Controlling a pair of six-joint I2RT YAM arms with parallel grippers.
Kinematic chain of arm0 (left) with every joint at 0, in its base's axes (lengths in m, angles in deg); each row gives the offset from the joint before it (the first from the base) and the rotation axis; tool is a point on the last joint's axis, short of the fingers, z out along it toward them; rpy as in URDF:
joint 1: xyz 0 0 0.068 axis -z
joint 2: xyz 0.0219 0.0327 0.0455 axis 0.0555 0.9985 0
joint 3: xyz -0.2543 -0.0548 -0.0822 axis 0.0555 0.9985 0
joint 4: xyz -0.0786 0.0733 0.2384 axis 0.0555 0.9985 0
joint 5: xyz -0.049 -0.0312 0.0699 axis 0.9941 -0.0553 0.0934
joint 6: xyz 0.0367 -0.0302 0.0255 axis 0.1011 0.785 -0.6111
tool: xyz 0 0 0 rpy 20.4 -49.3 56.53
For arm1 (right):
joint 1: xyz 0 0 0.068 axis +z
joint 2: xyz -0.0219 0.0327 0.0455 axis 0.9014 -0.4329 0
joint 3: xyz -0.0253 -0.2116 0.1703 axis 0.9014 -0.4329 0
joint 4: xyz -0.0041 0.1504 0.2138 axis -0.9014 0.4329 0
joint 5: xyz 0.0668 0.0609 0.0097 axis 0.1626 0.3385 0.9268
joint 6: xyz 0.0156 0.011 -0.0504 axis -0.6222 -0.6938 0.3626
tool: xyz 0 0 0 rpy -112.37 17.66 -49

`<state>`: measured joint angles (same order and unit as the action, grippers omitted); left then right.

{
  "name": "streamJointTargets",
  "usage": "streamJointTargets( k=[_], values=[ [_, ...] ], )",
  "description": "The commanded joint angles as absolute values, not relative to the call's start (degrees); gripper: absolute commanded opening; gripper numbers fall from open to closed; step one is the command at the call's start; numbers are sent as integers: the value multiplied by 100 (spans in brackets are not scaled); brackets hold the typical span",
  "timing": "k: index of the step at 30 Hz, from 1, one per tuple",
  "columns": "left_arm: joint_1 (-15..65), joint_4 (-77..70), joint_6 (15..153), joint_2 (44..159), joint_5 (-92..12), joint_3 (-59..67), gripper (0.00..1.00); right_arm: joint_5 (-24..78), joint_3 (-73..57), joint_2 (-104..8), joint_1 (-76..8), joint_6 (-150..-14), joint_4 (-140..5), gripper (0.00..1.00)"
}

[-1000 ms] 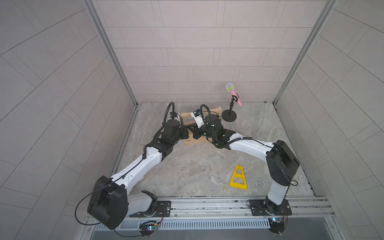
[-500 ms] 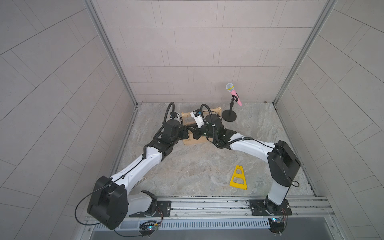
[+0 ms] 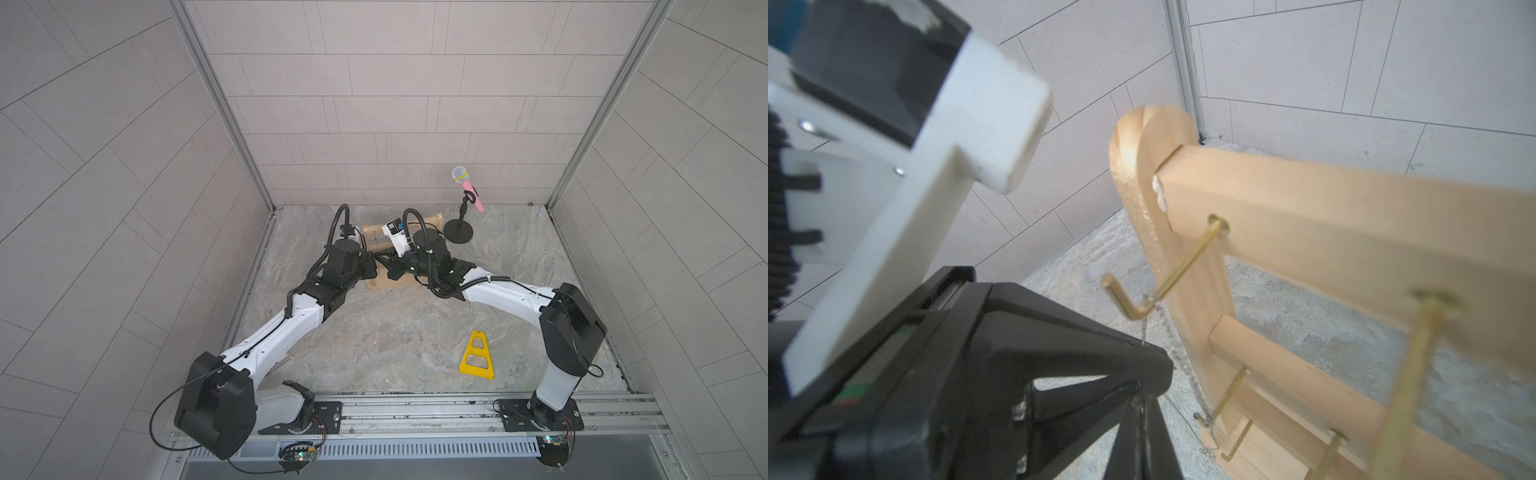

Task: Hang the necklace on the jewelry display stand
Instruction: Hang the necklace on the stand.

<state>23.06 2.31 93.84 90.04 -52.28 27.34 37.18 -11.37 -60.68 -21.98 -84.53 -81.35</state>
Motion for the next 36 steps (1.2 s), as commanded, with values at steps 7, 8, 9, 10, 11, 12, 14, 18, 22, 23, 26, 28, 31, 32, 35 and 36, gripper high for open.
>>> streamJointTargets(
  k=[7,8,9,10,11,12,14,18,22,23,26,28,31,32,35,36],
  values=[
    [2297,239,9281,8881,-5301,2520,0,3735,-1292,-5721,-2168,-8468,-8121,1],
    [2293,237,9283,8881,-5301,2533,0,3713,-1314,-5699,-2163,-8466,-8113,1],
    [2297,231,9279,8881,-5302,2533,0,3691,-1336,-5678,-2163,-8451,-8112,1],
    [2300,232,9285,8880,-5301,2533,0,3657,-1361,-5658,-2163,-8442,-8112,1],
    [2294,225,9281,8881,-5301,2533,0,3628,-1387,-5646,-2167,-8445,-8112,1],
    [2293,226,9281,8878,-5301,2533,0,3619,-1397,-5638,-2172,-8435,-8110,1],
    [2301,236,9289,8890,-5298,2526,0,3584,-1424,-5611,-2172,-8424,-8109,1],
    [2299,239,9294,8903,-5275,2524,0,3528,-1451,-5597,-2181,-8437,-8077,2],
    [2301,244,9299,8894,-5292,2533,0,3419,-1525,-5580,-2198,-8432,-8084,7],
    [2296,245,9298,8887,-5293,2533,0,3360,-1553,-5596,-2203,-8441,-8100,9],
    [2297,239,9300,8897,-5292,2534,0,3292,-1582,-5679,-2239,-8494,-8181,16],
    [2299,227,9299,8898,-5284,2542,0,3268,-1559,-5733,-2250,-8510,-8225,18],
    [2299,222,9299,8890,-5284,2542,0,3259,-1483,-5780,-2252,-8508,-8277,19],
    [2296,218,9299,8890,-5285,2542,0,3254,-1462,-5810,-2251,-8511,-8295,19],
    [2296,218,9297,8891,-5277,2542,0,3224,-1332,-5884,-2254,-8521,-8306,21],
    [2294,220,9304,8901,-5275,2542,0,3224,-1295,-5919,-2253,-8524,-8305,21]
  ],
)
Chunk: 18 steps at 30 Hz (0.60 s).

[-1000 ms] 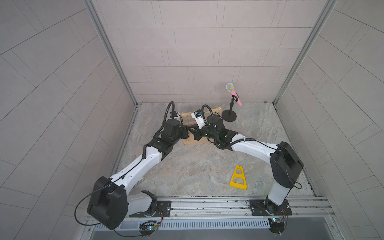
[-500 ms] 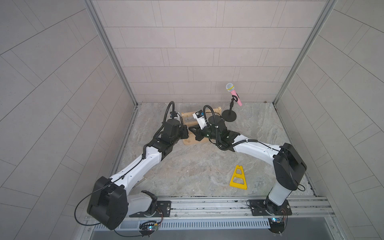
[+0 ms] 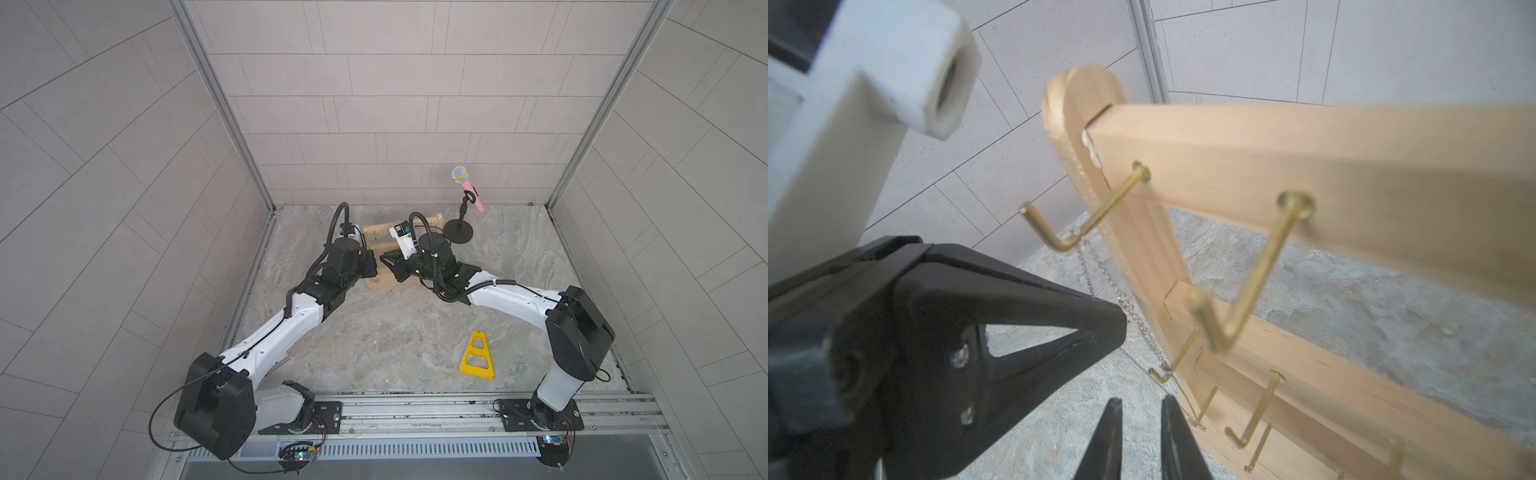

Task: Hang the necklace on the jewelry display stand
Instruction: Hang the necklace on the stand.

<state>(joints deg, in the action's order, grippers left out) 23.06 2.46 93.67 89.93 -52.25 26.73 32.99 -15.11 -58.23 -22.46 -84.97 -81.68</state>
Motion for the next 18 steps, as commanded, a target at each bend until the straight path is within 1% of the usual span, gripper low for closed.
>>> streamJointTargets(
  k=[1,13,18],
  values=[
    [2295,218,9307,8899,-5271,2542,0,3221,-1244,-5965,-2250,-8528,-8305,22],
    [2295,191,9312,8896,-5245,2551,0,3215,-831,-6383,-2260,-8571,-8198,22],
    [2293,205,9308,8898,-5245,2551,0,3258,-793,-6426,-2260,-8600,-8212,13]
  ],
)
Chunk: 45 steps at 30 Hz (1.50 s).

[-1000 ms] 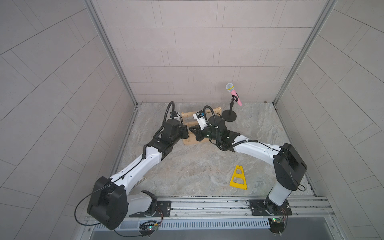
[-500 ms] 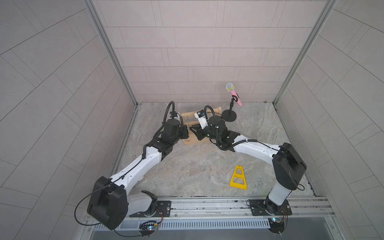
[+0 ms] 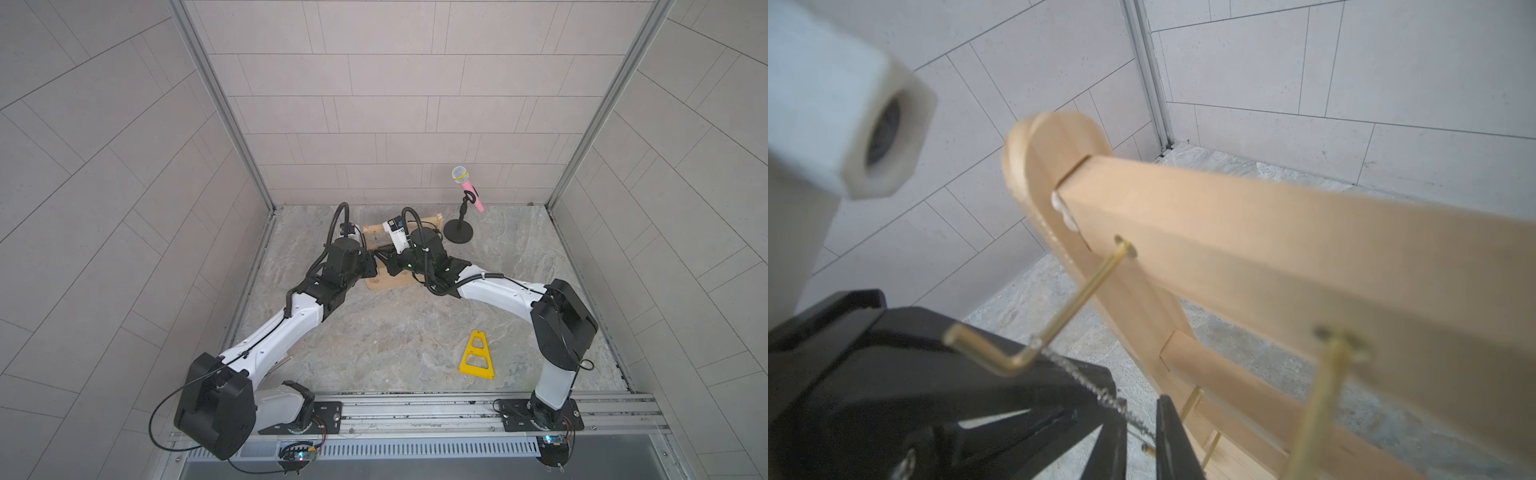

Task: Hang the necklace on the jewelry display stand
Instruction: Hang the necklace on the stand.

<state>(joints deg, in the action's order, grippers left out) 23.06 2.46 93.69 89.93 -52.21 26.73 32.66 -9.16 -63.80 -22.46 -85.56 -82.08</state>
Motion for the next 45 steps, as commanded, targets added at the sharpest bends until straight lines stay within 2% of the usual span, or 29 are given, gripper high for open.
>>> streamJointTargets(
  k=[1,11,45],
  values=[
    [2292,204,9308,8896,-5245,2559,0,3259,-813,-6409,-2259,-8591,-8213,11],
    [2299,194,9307,8925,-5237,2515,0,3267,-1105,-5968,-2255,-8458,-8125,4],
    [2301,228,9290,8891,-5253,2498,0,3855,-1195,-5822,-2198,-8749,-8237,1]
  ],
)
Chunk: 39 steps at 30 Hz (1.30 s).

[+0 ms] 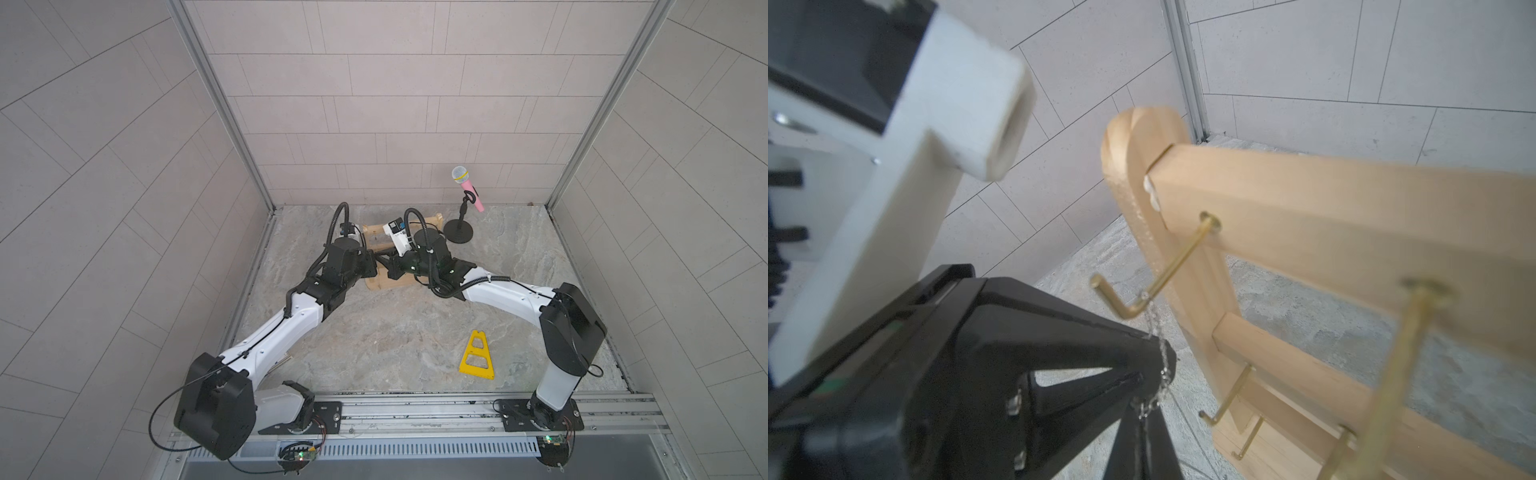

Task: Hang the necklace on the jewelry display stand
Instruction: Hang the necklace on the stand.

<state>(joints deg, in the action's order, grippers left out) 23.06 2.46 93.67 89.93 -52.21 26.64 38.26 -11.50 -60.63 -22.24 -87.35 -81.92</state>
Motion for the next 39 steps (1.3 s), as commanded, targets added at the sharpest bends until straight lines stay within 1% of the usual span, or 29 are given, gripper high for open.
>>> streamJointTargets(
  k=[1,15,39],
  values=[
    [2293,226,9290,8893,-5249,2498,0,3819,-1211,-5785,-2196,-8729,-8207,1],
    [2293,215,9316,8912,-5191,2498,0,3358,-1293,-5623,-2231,-8546,-7853,0],
    [2319,194,9351,9002,-5161,2524,0,3142,-1126,-6097,-2409,-8792,-8083,1]
  ],
)
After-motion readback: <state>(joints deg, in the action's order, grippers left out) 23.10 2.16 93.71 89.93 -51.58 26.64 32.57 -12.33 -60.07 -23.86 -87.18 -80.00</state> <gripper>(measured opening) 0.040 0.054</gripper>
